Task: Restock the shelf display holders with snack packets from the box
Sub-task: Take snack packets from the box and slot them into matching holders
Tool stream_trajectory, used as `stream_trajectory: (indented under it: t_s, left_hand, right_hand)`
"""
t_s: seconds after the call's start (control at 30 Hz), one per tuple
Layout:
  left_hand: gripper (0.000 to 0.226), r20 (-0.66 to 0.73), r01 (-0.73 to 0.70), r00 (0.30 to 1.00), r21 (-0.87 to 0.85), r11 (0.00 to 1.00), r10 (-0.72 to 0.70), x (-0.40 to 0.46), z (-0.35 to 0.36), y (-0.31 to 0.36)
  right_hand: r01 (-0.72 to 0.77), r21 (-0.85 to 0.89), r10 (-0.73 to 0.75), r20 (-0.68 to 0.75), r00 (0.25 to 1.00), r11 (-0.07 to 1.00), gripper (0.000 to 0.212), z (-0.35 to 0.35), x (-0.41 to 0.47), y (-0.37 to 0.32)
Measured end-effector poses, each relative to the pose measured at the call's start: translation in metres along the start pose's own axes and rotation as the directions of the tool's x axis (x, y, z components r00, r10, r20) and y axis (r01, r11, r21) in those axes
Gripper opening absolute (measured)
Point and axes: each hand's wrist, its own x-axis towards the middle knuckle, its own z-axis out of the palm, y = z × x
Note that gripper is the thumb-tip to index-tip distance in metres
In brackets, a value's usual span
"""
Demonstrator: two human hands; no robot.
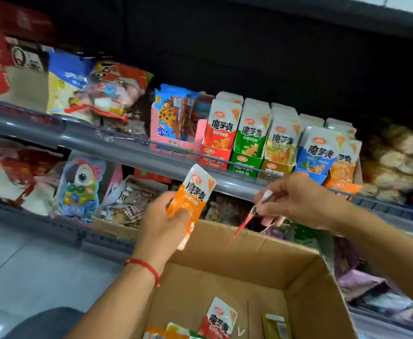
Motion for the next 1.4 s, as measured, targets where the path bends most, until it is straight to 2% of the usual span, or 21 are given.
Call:
stream_trajectory:
  t_s: [0.03, 0.1, 0.17, 0.3, 0.4, 0.47, 0.7, 0.83, 0.9, 0.93, 0.97, 1.03, 1.07, 1.1, 1.17, 1.2, 1.27, 1.3, 1.33, 1.37, 1.4]
  left_hand:
    - [0.032, -0.015, 0.006, 1.000, -0.018, 1.000, -0.006, 0.001, -0.003, 0.001]
    - [0.033, -0.024, 0.022, 0.999, -0.061, 0.998, -0.024, 0.003, -0.009, 0.002]
    - [0.033, -0.021, 0.036, 0.999, -0.083, 0.996, -0.038, 0.004, -0.013, 0.004]
    - [0.031, -0.033, 0.030, 0.999, -0.119, 0.992, -0.034, 0.005, -0.018, 0.007]
    - [0.027, -0.033, 0.036, 0.999, -0.142, 0.989, -0.041, 0.007, -0.020, 0.009]
    - [0.027, -0.031, 0.036, 0.999, -0.161, 0.986, -0.042, 0.009, -0.022, 0.009]
    - [0.027, -0.020, 0.059, 0.998, -0.216, 0.975, -0.065, 0.014, -0.024, 0.011]
    - [0.025, -0.027, 0.052, 0.998, -0.202, 0.978, -0.058, 0.016, -0.021, 0.010]
    - [0.024, -0.026, 0.043, 0.998, -0.196, 0.980, -0.049, 0.017, -0.020, 0.010]
    - [0.025, -0.024, 0.038, 0.999, -0.201, 0.979, -0.043, 0.017, -0.019, 0.011]
    - [0.026, -0.020, 0.031, 0.999, -0.214, 0.976, -0.036, 0.016, -0.019, 0.012]
    - [0.029, -0.005, 0.021, 1.000, -0.256, 0.967, -0.023, 0.014, -0.016, 0.016]
    - [0.030, 0.003, 0.019, 1.000, -0.276, 0.961, -0.019, 0.013, -0.016, 0.016]
    - [0.031, 0.014, 0.018, 1.000, -0.296, 0.955, -0.014, 0.012, -0.014, 0.017]
    - [0.029, 0.046, 0.018, 0.999, -0.325, 0.946, -0.003, 0.010, -0.012, 0.016]
    - [0.028, 0.060, 0.018, 0.998, -0.337, 0.941, 0.002, 0.009, -0.011, 0.016]
    - [0.022, 0.087, 0.027, 0.996, -0.358, 0.933, 0.005, 0.006, -0.006, 0.015]
    - [0.020, 0.110, 0.035, 0.994, -0.368, 0.929, 0.006, 0.004, -0.002, 0.014]
    - [0.018, 0.144, 0.046, 0.990, -0.376, 0.926, 0.010, 0.001, 0.002, 0.013]
    - [0.018, 0.183, 0.057, 0.983, -0.379, 0.924, 0.015, -0.002, 0.009, 0.012]
    - [0.019, 0.220, 0.068, 0.975, -0.376, 0.924, 0.017, -0.006, 0.016, 0.010]
  right_hand:
    - [0.048, -0.144, -0.056, -0.056, 0.997, 0.988, 0.008, -0.008, 0.007, -0.008]
    - [0.088, -0.360, -0.160, -0.177, 0.971, 0.929, 0.020, -0.025, 0.022, -0.025]
    - [0.100, -0.387, -0.223, -0.287, 0.932, 0.917, 0.035, -0.040, 0.039, -0.040]
    - [0.071, -0.498, -0.339, -0.472, 0.814, 0.864, 0.037, -0.055, 0.073, -0.068]
    - [0.039, -0.479, -0.330, -0.542, 0.773, 0.877, 0.038, -0.061, 0.091, -0.087]
    - [0.007, -0.506, -0.323, -0.541, 0.777, 0.863, 0.037, -0.062, 0.101, -0.095]
    - [-0.019, -0.661, -0.328, -0.396, 0.858, 0.750, 0.028, -0.046, 0.128, -0.100]
    - [-0.002, -0.670, -0.316, -0.353, 0.881, 0.742, 0.051, -0.043, 0.137, -0.105]
    - [-0.007, -0.714, -0.313, -0.316, 0.896, 0.700, 0.050, -0.033, 0.140, -0.106]
    - [-0.032, -0.763, -0.314, -0.303, 0.900, 0.646, 0.050, -0.026, 0.143, -0.105]
    - [-0.078, -0.824, -0.323, -0.304, 0.896, 0.561, 0.050, -0.020, 0.144, -0.102]
    - [-0.178, -0.918, -0.455, -0.335, 0.825, 0.354, 0.050, -0.010, 0.140, -0.092]
    - [-0.206, -0.929, -0.538, -0.349, 0.768, 0.309, 0.048, -0.006, 0.134, -0.087]
    - [-0.180, -0.923, -0.614, -0.363, 0.701, 0.340, 0.044, 0.000, 0.123, -0.082]
    - [0.013, -0.840, -0.641, -0.403, 0.653, 0.542, 0.035, 0.017, 0.095, -0.069]
    - [0.099, -0.734, -0.589, -0.448, 0.673, 0.672, 0.033, 0.028, 0.078, -0.062]
    - [0.152, -0.402, -0.350, -0.483, 0.802, 0.903, 0.032, 0.048, 0.052, -0.042]
    - [0.135, -0.175, -0.200, -0.448, 0.871, 0.975, 0.030, 0.056, 0.044, -0.033]
    - [0.105, 0.078, -0.068, -0.373, 0.925, 0.991, 0.026, 0.061, 0.036, -0.023]
    - [0.077, 0.302, 0.012, -0.281, 0.960, 0.950, 0.021, 0.066, 0.029, -0.012]
    - [0.070, 0.431, 0.028, -0.219, 0.975, 0.900, 0.015, 0.069, 0.021, -0.001]
